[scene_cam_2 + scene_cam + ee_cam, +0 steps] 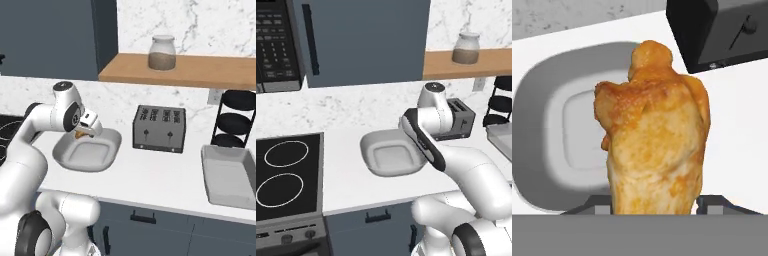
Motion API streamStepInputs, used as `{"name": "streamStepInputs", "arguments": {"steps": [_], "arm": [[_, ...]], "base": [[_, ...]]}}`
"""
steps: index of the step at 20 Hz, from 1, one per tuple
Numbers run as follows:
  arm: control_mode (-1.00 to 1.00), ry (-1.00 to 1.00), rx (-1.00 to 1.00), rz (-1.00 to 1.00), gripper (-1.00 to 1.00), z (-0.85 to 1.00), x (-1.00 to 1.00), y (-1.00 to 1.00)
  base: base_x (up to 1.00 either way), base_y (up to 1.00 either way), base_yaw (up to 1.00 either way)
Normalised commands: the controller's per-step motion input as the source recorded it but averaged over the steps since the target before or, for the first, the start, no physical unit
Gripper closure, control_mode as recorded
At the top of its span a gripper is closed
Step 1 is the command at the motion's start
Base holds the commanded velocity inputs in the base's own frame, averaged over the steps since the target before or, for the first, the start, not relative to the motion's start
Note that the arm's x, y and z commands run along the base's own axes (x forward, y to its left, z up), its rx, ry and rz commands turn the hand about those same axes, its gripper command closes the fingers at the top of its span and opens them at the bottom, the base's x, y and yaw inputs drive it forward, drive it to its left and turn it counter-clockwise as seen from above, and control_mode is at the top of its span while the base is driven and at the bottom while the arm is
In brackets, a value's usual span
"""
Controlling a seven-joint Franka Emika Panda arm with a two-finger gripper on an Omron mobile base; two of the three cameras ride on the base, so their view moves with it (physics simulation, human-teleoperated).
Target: Place one lime and one chicken drumstick in each tupperware on the nearby counter, to pack two identical lunches.
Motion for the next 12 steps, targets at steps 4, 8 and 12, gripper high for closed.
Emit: {"name": "streamStepInputs", "arguments": {"steps": [4,8,12], "arm": [[1.0,0.0,0.0,0.0,1.0,0.0,0.0,0.0],[-1.0,0.14,-0.03,0.0,1.0,-0.46,0.06,0.11],[-1.0,0.18,0.0,0.07,1.0,-0.61,0.06,-0.3]], "base": [[0.61,1.0,-0.05],[0.09,0.21,0.0],[0.0,0.0,0.0]]}}
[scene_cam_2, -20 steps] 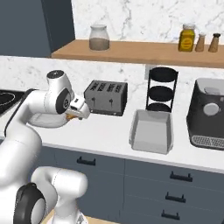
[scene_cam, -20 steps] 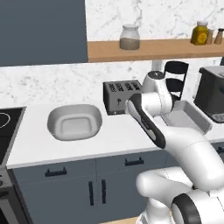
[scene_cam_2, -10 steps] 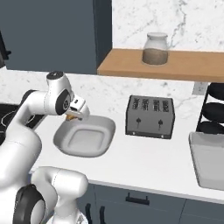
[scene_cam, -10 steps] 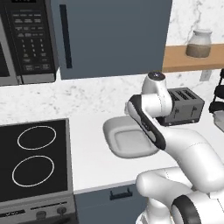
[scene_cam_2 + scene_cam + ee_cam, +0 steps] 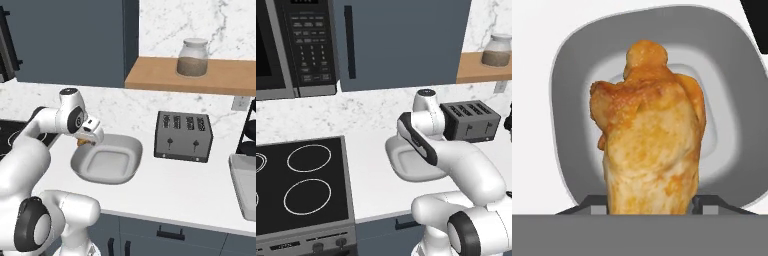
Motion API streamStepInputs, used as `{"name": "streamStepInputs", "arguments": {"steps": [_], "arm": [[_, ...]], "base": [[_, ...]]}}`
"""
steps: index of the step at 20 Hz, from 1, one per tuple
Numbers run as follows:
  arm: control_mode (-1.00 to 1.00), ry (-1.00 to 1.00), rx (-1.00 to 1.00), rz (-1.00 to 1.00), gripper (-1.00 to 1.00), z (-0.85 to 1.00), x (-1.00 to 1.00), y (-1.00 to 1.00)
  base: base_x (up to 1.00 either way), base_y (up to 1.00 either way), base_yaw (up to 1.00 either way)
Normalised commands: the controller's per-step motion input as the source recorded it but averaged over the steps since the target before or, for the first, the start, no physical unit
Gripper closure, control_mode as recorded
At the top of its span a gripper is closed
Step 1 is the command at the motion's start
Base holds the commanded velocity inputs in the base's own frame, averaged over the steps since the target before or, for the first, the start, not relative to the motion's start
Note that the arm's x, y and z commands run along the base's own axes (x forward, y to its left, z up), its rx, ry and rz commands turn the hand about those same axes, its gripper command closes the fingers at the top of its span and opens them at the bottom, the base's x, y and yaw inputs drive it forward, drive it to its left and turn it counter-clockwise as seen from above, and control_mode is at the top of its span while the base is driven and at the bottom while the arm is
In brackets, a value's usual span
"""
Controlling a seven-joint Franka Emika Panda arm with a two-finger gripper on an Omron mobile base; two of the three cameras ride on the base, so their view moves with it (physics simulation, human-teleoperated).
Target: Place one lime and one chicken drumstick in each tupperware on the nearby counter, to pack two identical lunches.
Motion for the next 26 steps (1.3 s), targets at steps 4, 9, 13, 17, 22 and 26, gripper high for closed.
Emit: {"name": "streamStepInputs", "arguments": {"steps": [4,9,13,17,22,26], "arm": [[-1.0,0.03,0.0,0.06,1.0,-0.4,0.21,-0.35],[-1.0,-0.03,0.0,0.04,1.0,-0.39,0.09,-0.2],[-1.0,-0.06,0.0,0.06,1.0,-0.48,0.01,-0.23],[-1.0,-0.03,0.0,0.05,1.0,-0.41,0.04,-0.13],[-1.0,-0.02,0.0,0.06,1.0,-0.39,0.2,-0.03],[-1.0,0.0,0.0,0.07,1.0,-0.39,0.34,0.0]], "base": [[0.0,0.0,0.0],[0.0,0.0,0.0],[0.0,0.0,0.0],[0.0,0.0,0.0],[0.0,0.0,0.0],[0.0,0.0,0.0]]}}
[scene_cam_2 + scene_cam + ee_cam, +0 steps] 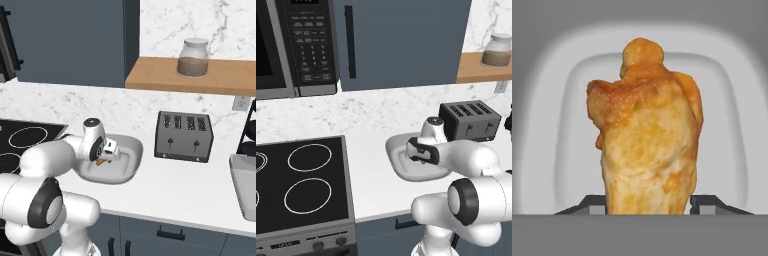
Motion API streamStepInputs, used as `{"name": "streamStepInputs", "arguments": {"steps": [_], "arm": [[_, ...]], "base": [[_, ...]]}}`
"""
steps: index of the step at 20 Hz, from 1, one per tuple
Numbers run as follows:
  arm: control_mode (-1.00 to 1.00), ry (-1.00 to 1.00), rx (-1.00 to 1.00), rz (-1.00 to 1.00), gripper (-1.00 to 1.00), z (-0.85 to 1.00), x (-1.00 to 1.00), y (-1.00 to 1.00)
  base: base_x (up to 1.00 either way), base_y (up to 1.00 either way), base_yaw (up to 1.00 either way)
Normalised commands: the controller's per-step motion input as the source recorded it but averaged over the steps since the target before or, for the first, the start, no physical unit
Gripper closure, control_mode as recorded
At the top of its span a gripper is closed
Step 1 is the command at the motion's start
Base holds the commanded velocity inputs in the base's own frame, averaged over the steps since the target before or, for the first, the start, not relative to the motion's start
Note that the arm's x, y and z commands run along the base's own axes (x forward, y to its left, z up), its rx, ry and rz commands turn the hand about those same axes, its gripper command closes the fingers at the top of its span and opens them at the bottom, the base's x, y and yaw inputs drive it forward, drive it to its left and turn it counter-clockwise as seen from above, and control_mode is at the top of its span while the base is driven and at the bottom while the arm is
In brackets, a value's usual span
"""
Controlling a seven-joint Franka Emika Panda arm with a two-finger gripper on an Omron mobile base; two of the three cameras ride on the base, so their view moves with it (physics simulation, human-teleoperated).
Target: Place one lime and one chicken drumstick in each tupperware on the nearby counter, to pack two identical lunches.
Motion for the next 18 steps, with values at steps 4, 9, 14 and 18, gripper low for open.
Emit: {"name": "streamStepInputs", "arguments": {"steps": [4,9,14,18], "arm": [[-1.0,0.0,0.0,0.1,1.0,-0.24,0.32,0.16],[-1.0,-0.04,0.0,0.04,-1.0,-0.02,0.07,0.1],[-1.0,0.0,0.0,0.01,-1.0,0.0,0.11,0.04],[-1.0,-0.1,0.0,0.0,-1.0,0.29,-0.02,0.0]], "base": [[0.0,0.0,0.0],[0.0,0.0,0.0],[0.0,0.0,0.0],[0.0,0.0,0.0]]}}
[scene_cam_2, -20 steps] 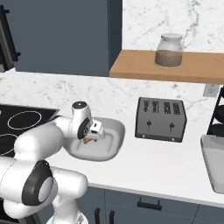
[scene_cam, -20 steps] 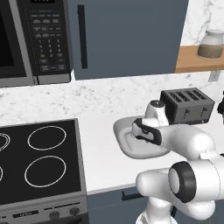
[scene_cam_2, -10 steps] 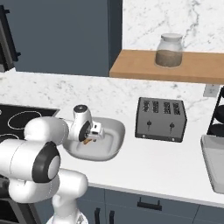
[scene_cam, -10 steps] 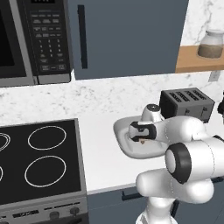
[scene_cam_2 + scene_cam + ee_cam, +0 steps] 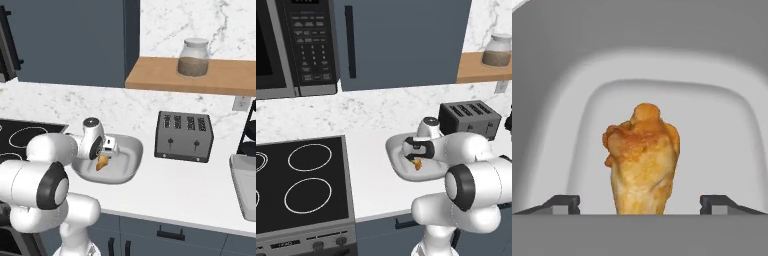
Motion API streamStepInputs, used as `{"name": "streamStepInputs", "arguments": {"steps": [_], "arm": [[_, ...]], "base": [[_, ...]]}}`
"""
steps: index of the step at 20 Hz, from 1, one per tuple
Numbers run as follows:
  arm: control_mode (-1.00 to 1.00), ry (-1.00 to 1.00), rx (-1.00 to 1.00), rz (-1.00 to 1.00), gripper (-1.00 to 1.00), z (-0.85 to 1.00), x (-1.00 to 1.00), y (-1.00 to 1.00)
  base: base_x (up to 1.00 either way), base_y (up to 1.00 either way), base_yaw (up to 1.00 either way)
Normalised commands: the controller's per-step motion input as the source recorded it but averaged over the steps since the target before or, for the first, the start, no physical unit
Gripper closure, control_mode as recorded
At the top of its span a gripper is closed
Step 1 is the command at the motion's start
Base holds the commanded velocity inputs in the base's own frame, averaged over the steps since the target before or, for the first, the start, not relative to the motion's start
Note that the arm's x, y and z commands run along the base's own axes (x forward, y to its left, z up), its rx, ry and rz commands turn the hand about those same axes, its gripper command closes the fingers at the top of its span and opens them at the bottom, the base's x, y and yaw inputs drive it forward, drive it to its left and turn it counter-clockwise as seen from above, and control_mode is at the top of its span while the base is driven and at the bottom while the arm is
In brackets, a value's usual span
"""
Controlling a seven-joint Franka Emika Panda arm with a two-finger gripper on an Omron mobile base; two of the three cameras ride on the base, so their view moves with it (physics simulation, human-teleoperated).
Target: Place one lime and one chicken drumstick in each tupperware on the nearby counter, to pack two identical lunches.
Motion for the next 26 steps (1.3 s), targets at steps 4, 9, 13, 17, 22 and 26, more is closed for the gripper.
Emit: {"name": "streamStepInputs", "arguments": {"steps": [4,9,13,17,22,26], "arm": [[-1.0,-0.23,0.0,0.0,-1.0,0.76,-0.5,-0.12],[-1.0,-0.09,0.0,0.0,-1.0,0.47,-0.97,-0.17],[-1.0,0.0,0.0,0.0,-1.0,0.24,-0.86,0.11],[-1.0,-0.07,-0.07,0.01,-1.0,0.05,-0.84,0.38],[1.0,-0.01,-0.02,0.0,-1.0,0.0,-0.19,0.06],[1.0,0.0,0.0,0.0,-1.0,0.0,0.0,0.0]], "base": [[0.0,0.0,0.0],[0.0,0.0,0.0],[0.0,0.0,0.0],[0.0,0.0,0.0],[-0.64,0.1,0.01],[-0.68,-0.39,-0.01]]}}
